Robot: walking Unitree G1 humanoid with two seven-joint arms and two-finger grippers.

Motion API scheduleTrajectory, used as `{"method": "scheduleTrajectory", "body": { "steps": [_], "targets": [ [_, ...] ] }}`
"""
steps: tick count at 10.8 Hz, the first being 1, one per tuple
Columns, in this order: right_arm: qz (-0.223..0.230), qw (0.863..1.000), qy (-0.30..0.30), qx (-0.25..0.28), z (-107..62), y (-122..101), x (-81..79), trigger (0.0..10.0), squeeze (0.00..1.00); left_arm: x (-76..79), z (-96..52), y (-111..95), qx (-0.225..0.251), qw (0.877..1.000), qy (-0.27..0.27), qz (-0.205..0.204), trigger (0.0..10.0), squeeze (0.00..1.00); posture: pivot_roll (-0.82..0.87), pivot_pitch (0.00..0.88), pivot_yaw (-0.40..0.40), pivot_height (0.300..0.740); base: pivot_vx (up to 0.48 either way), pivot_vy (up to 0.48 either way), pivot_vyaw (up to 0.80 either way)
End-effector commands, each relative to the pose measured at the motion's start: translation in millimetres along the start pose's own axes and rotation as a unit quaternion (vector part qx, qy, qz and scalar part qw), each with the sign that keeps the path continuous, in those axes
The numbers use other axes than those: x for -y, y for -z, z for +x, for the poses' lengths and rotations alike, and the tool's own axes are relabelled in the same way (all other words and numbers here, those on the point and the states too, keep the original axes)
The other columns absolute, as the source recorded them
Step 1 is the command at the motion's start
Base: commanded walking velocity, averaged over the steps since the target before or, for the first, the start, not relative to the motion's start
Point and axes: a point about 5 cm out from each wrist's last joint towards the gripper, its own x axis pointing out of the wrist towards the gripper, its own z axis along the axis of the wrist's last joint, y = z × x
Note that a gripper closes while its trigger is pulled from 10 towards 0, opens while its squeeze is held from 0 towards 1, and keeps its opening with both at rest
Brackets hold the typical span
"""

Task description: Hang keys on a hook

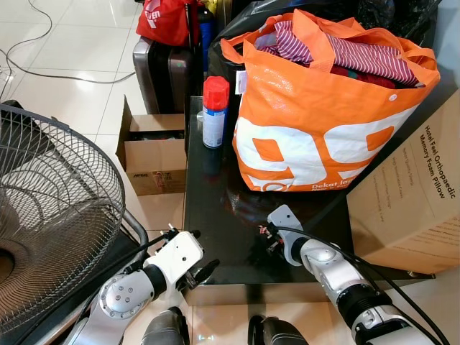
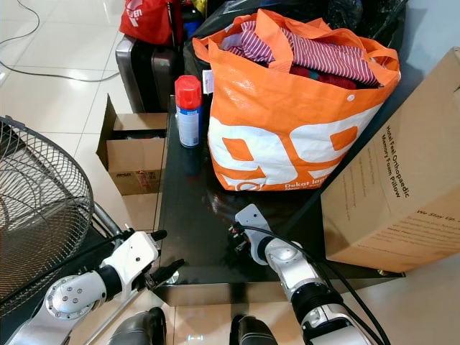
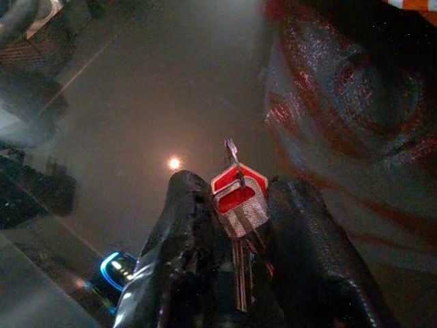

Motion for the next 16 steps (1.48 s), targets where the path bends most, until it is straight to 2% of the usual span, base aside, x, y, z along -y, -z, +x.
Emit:
{"method": "scheduleTrajectory", "body": {
  "steps": [1, 3, 6, 7, 8, 9, 10, 11, 13, 15, 16],
  "targets": [
    [0.031, 0.999, 0.009, -0.033, -5.4, 20, 2.7, 0.0, 0.0, 2.9, -0.5, 0, 0.0, 1.0, 0.004, 0.002, 10.0, 0.0, 0.04, 0.206, -0.084, 0.74, 0.0, 0.0, 0.0],
    [0.069, 0.997, 0.008, 0.017, -16.8, 6, 13.5, 0.0, 0.0, -0.7, -5.1, 1, -0.001, 1.0, -0.006, -0.001, 10.0, 0.0, 0.04, 0.193, -0.085, 0.74, 0.0, 0.0, 0.0],
    [0.101, 0.992, 0.005, 0.069, -50.4, -7, 19.0, 0.0, 0.0, -3.2, -6.5, -6, 0.016, 1.0, -0.018, -0.014, 10.0, 0.0, 0.03, 0.178, -0.081, 0.74, 0.0, 0.0, 0.0],
    [0.137, 0.986, 0.006, 0.093, -63.5, -15, 18.1, 0.0, 0.0, -5.1, -4.0, -11, 0.029, 0.999, -0.022, -0.023, 10.0, 0.0, 0.02, 0.169, -0.074, 0.74, 0.0, 0.0, 0.0],
    [0.171, 0.98, 0.0, 0.106, -67.6, -21, 17.4, 0.0, 0.0, -5.5, -2.8, -13, 0.034, 0.999, -0.024, -0.027, 10.0, 0.0, 0.02, 0.159, -0.07, 0.74, 0.0, 0.0, 0.0],
    [0.266, 0.952, -0.032, 0.147, -78.0, -37, 16.0, 0.0, 0.0, -7.9, -0.6, -20, 0.053, 0.996, -0.037, -0.057, 10.0, 0.0, 0.01, 0.145, -0.066, 0.74, 0.0, 0.0, 0.0],
    [0.306, 0.933, -0.067, 0.176, -86.5, -47, 14.3, 0.0, 0.0, -10.5, 1.4, -25, 0.065, 0.994, -0.046, -0.07, 10.0, 0.0, 0.01, 0.125, -0.064, 0.74, 0.0, 0.0, 0.0],
    [0.307, 0.931, -0.072, 0.182, -92.1, -50, 13.9, 0.0, 0.0, -11.1, 3.6, -27, 0.07, 0.994, -0.049, -0.073, 10.0, 0.0, 0.01, 0.116, -0.062, 0.74, 0.0, 0.0, 0.0],
    [0.3, 0.936, -0.057, 0.174, -94.3, -49, 15.3, 0.0, 0.0, -11.9, 5.8, -27, 0.076, 0.993, -0.052, -0.078, 10.0, 0.0, 0.0, 0.092, -0.057, 0.74, 0.0, 0.0, 0.0],
    [0.287, 0.941, -0.002, 0.179, -105.6, -51, 22.0, 0.0, 0.0, -15.0, 6.1, -30, 0.091, 0.986, -0.085, -0.109, 10.0, 0.0, -0.02, 0.026, -0.04, 0.74, 0.0, 0.0, 0.0],
    [0.253, 0.941, 0.073, 0.213, -120.3, -53, 26.2, 10.0, 0.0, -16.1, 4.3, -29, 0.09, 0.981, -0.128, -0.117, 10.0, 0.0, -0.03, 0.0, -0.026, 0.74, 0.0, 0.0, 0.0]
  ]
}}
